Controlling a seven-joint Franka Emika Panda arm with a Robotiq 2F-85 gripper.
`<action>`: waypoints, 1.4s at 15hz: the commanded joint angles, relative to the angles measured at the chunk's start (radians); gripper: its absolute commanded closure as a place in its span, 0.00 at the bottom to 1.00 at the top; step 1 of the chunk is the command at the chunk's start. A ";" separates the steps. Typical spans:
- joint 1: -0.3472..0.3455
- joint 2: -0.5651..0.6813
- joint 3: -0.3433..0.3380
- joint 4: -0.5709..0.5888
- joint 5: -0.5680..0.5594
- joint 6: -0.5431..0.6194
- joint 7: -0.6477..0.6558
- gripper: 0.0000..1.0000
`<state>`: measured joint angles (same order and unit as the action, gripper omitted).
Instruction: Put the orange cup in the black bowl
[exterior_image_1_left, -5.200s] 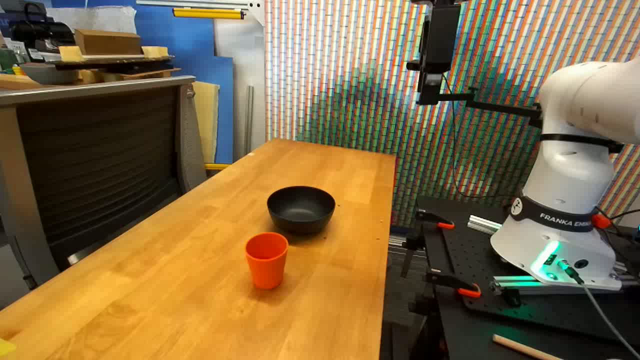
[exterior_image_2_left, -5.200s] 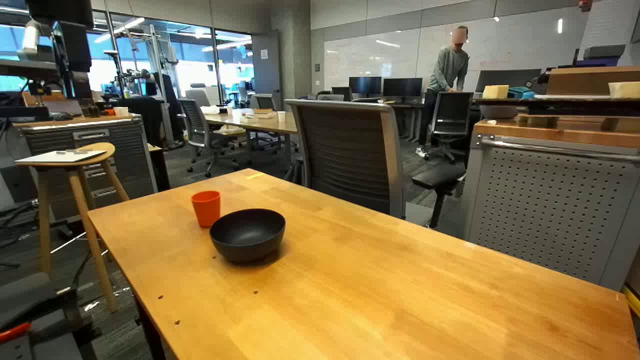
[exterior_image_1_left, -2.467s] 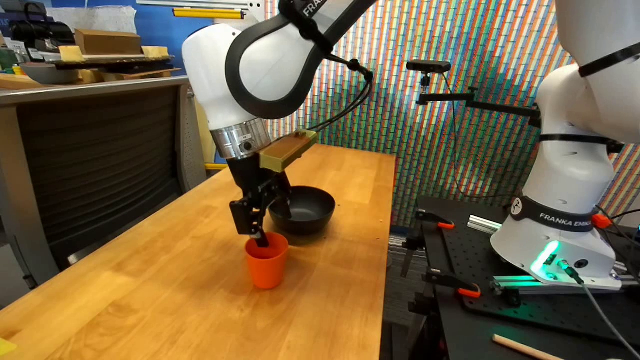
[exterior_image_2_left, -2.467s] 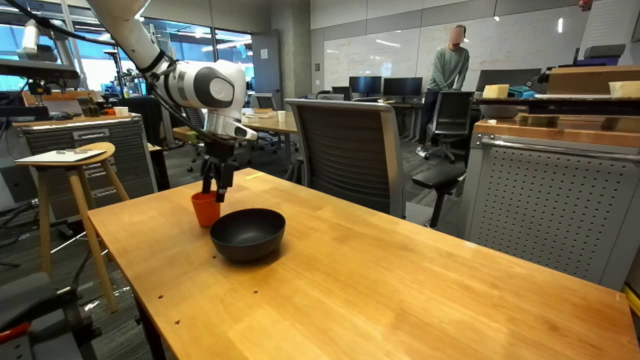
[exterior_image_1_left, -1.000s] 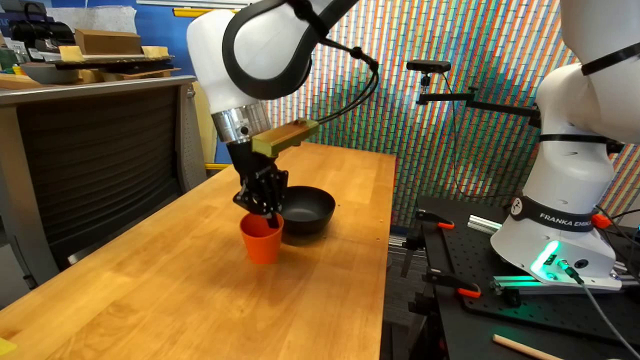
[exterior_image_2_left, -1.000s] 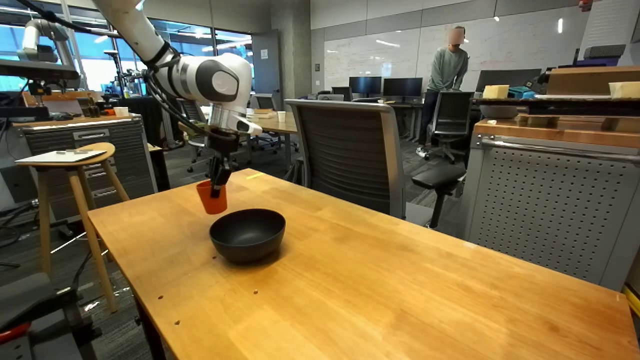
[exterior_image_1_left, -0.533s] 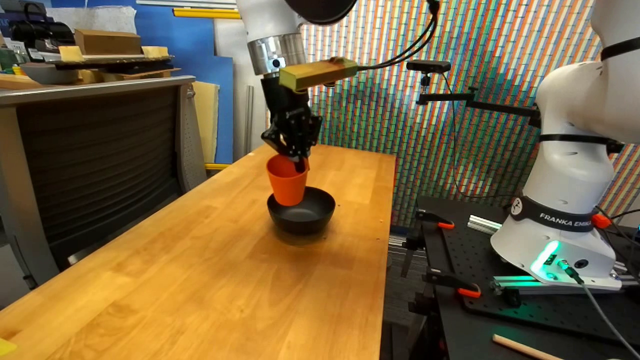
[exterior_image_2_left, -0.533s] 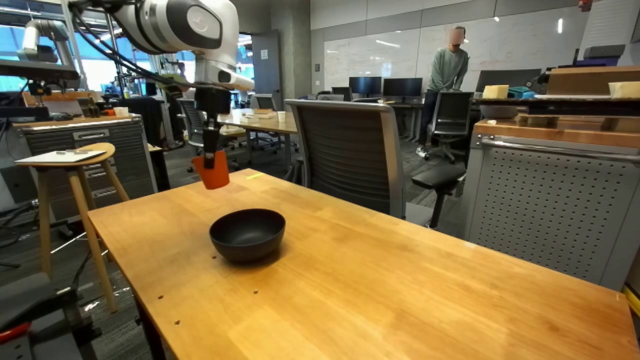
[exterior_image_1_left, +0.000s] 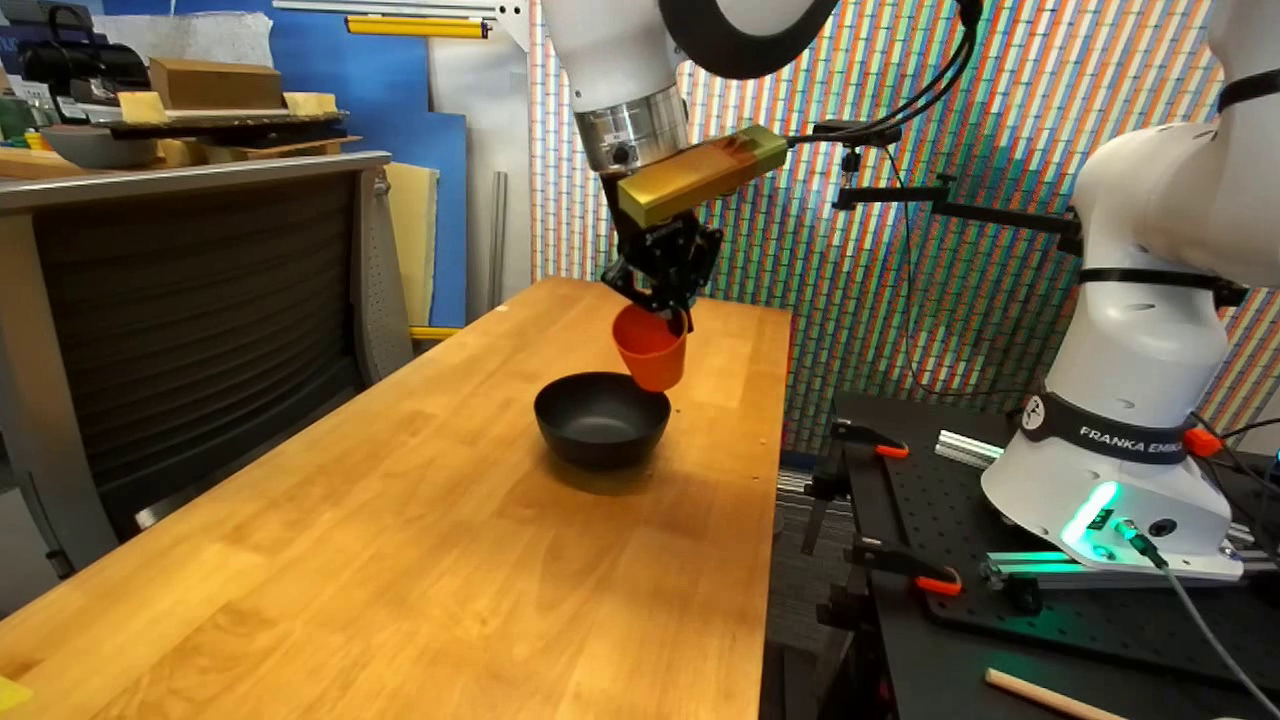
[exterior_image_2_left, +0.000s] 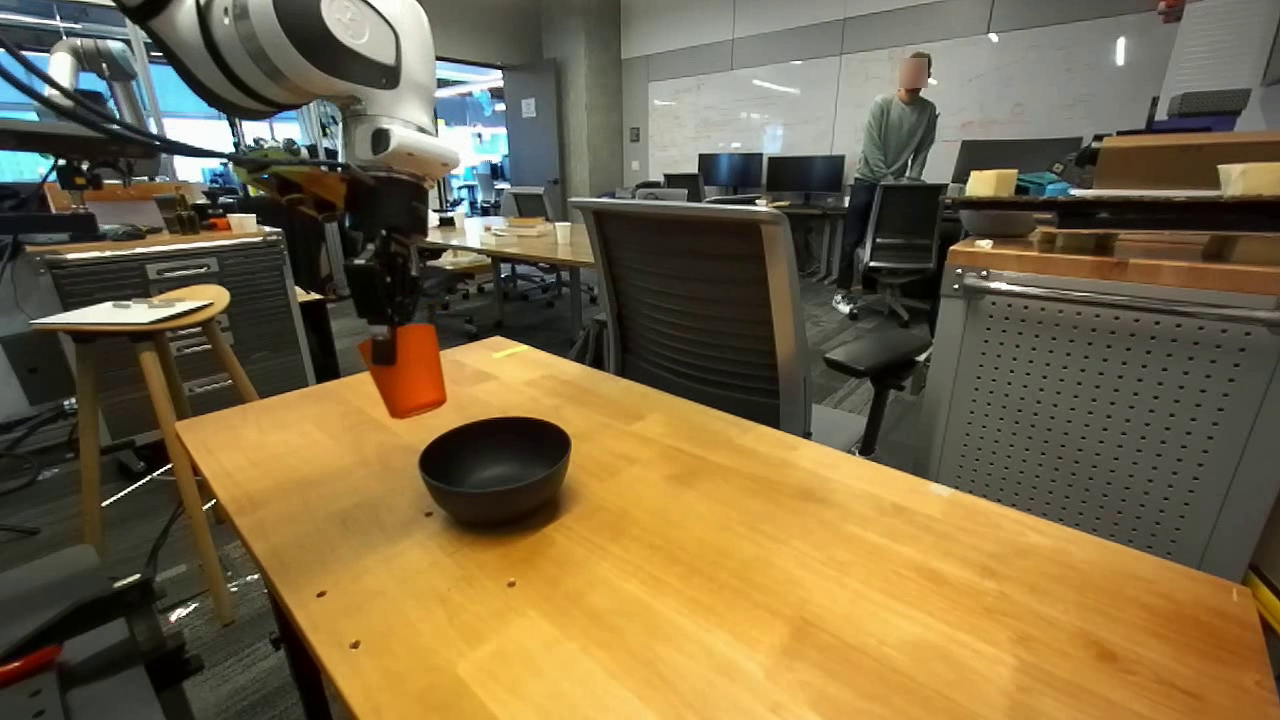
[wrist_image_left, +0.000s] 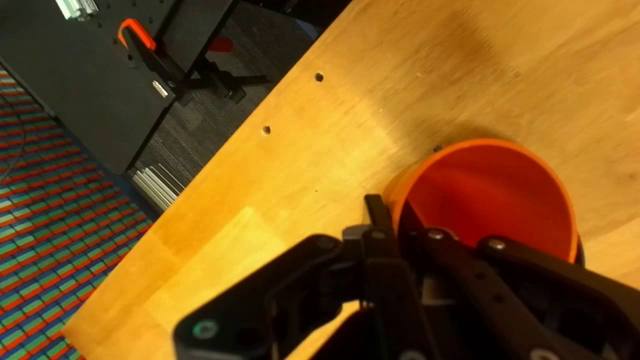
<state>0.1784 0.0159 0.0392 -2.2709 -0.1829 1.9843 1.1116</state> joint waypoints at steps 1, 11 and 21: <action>-0.034 0.041 0.016 -0.001 -0.010 0.040 0.012 0.98; -0.034 0.258 -0.017 0.074 -0.071 0.203 0.050 0.98; -0.051 0.442 -0.011 0.252 0.080 0.304 -0.210 0.98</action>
<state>0.1392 0.3945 0.0256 -2.0981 -0.1614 2.2780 0.9928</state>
